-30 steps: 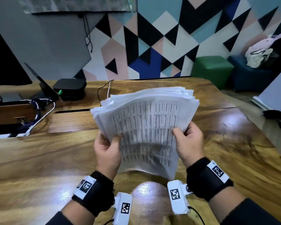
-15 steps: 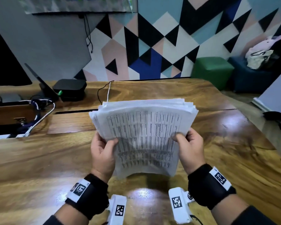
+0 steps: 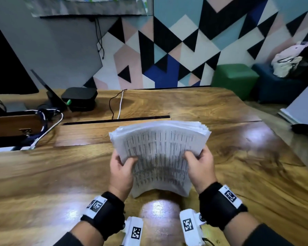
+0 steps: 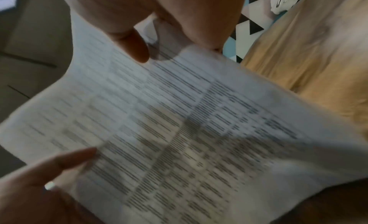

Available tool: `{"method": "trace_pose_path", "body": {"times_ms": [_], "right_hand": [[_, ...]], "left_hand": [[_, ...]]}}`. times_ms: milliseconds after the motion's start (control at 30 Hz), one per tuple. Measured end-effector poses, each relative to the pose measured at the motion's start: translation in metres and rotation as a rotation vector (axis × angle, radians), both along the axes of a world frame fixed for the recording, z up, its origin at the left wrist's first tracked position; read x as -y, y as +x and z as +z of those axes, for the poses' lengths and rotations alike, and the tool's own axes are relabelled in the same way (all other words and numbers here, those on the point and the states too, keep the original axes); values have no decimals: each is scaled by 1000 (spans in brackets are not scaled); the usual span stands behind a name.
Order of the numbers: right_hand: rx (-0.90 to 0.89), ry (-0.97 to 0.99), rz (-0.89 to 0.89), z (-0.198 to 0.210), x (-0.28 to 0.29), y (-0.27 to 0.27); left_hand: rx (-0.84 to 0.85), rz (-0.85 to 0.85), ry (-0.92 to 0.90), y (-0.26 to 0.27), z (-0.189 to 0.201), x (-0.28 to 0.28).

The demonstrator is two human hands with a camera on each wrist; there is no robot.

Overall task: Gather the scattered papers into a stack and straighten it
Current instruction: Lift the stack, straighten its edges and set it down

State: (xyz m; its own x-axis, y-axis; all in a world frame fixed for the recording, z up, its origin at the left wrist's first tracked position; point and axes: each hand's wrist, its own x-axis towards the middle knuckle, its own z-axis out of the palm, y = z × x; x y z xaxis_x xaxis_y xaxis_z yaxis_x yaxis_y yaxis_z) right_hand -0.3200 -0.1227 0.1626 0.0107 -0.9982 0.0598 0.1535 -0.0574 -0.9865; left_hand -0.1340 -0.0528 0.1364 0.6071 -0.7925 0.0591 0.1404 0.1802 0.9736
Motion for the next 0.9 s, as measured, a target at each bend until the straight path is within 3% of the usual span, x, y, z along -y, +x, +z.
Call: {"method": "trace_pose_path", "body": {"times_ms": [100,167,300,367,467,533,633,766,900], "right_hand": [[-25,73,43,-19,5,1],[-133,71,88,-28,13,-6],[-245,221,203,-52,30,-37],[-97,416,237,-64,30,-47],[271,638,283,-77,18,-40],[322,690,345,-82,7,-29],[184,684,361,-86,2,-30],[24,677,320,-88,17,-58],[-135,506,301,-67,34,-67]], "left_hand": [[64,-27,142,-3,-11,4],[82,10,158,4,-9,7],[-168,109,139,29,-7,17],[-367,102,139,36,-10,20],[-574,74,181,27,-26,18],[-629,47,264,15,-38,12],[-679,16,357,11,-46,-4],[-751,-28,391,56,-49,-26],[-574,-201,573,86,-41,-25]]}}
